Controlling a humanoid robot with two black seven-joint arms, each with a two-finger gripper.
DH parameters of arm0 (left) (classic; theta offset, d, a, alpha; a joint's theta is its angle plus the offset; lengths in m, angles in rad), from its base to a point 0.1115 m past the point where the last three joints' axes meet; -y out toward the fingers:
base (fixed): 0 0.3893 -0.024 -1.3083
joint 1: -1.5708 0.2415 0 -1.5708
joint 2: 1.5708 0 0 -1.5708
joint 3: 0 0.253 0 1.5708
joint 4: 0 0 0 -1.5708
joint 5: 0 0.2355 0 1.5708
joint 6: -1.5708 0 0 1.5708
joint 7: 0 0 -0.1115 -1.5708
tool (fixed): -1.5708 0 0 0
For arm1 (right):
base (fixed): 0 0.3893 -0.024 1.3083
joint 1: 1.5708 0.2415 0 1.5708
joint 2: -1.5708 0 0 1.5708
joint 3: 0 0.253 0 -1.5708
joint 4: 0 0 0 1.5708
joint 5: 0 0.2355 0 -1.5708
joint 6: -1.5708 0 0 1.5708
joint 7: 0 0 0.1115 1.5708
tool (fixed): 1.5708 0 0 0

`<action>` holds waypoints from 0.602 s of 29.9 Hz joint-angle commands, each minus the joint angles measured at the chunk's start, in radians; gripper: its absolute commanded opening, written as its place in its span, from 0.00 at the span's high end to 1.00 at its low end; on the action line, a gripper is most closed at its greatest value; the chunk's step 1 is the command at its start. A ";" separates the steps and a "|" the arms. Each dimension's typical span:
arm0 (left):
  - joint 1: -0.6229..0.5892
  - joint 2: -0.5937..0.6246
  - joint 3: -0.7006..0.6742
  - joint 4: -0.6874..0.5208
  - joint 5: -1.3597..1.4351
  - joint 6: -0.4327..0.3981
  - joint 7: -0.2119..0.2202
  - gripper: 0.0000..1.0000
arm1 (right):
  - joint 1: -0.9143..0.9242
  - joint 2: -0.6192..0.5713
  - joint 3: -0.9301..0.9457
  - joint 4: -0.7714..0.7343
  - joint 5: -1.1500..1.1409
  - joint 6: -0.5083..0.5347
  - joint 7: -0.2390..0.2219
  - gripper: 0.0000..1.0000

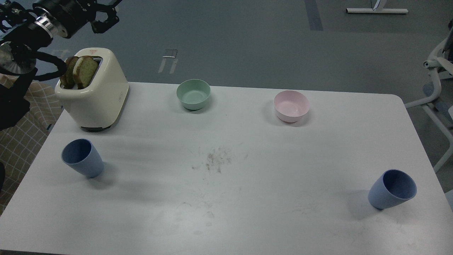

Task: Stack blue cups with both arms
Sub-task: 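Lower the left hand from above the toaster toward the nearby blue cup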

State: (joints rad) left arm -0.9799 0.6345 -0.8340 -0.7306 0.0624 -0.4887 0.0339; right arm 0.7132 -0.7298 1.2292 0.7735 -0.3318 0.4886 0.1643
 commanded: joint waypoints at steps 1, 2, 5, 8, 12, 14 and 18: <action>0.001 0.002 0.001 0.000 0.001 0.000 0.000 0.02 | 0.002 0.006 0.006 -0.026 0.000 0.000 0.001 0.00; 0.001 0.005 0.001 0.000 0.007 0.000 -0.005 0.02 | 0.002 0.007 0.006 -0.036 0.000 0.000 0.001 0.00; 0.007 0.037 0.009 -0.010 0.014 0.000 -0.011 0.02 | 0.002 0.009 0.007 -0.040 0.000 0.000 0.003 0.00; 0.044 0.074 0.023 -0.033 0.039 0.000 -0.054 0.02 | 0.002 0.010 0.009 -0.040 0.000 0.000 0.006 0.00; 0.121 0.193 0.021 -0.211 0.206 0.000 -0.089 0.05 | -0.003 0.009 0.010 -0.042 0.002 0.000 0.011 0.00; 0.170 0.281 0.013 -0.332 0.298 0.000 -0.089 0.09 | -0.008 0.007 0.010 -0.042 0.002 0.000 0.012 0.00; 0.279 0.436 0.010 -0.573 0.500 0.000 -0.089 0.09 | -0.024 0.006 0.029 -0.042 0.002 0.000 0.014 0.00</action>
State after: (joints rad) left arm -0.7735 0.9590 -0.8196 -1.1378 0.4170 -0.4891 -0.0553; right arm 0.6990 -0.7223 1.2467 0.7315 -0.3297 0.4887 0.1774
